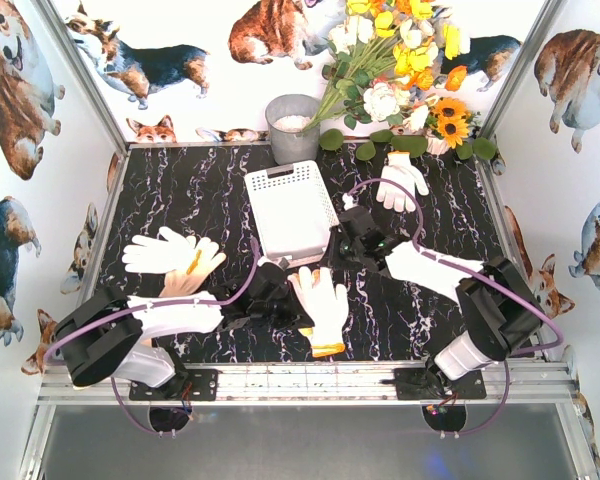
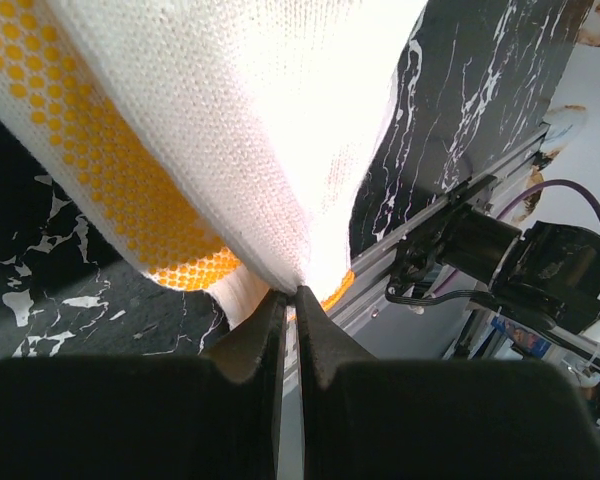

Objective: Put the gloves into the storage basket
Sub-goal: Pair the glove with the glove.

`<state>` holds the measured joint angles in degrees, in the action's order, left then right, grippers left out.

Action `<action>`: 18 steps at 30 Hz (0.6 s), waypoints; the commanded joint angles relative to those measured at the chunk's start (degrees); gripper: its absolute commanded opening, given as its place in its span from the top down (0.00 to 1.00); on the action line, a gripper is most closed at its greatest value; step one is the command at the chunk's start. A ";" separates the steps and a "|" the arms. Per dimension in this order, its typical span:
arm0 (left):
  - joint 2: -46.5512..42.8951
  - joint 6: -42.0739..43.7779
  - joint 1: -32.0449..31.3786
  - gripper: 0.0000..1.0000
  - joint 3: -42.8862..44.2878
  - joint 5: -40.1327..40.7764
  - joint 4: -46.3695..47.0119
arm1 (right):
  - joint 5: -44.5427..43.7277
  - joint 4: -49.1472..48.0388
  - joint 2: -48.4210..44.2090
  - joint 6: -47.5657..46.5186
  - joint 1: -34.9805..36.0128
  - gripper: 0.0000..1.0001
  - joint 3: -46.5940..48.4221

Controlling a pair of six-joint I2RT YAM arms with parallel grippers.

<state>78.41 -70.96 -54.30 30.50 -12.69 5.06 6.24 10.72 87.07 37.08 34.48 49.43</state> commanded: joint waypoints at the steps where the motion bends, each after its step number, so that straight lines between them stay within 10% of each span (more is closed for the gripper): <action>1: 1.83 -1.01 -0.97 1.00 -0.23 -1.40 2.68 | -0.08 -2.91 1.06 -1.20 0.38 1.00 2.51; 9: 1.50 -1.15 -0.90 1.00 -0.87 -0.88 1.93 | 0.23 -3.86 2.71 -1.46 0.55 1.00 2.60; 12: -1.86 -1.20 -0.78 0.86 -2.14 0.84 1.08 | 0.55 -3.96 2.27 -1.23 0.59 1.00 2.28; 18: -10.63 3.89 0.01 0.52 0.48 8.07 -10.81 | -0.34 -3.53 -0.77 -1.73 0.63 0.62 1.86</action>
<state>72.53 -70.50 -54.63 29.02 -10.26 1.45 6.63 10.24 89.60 36.14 34.83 49.43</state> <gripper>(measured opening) 0.433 0.292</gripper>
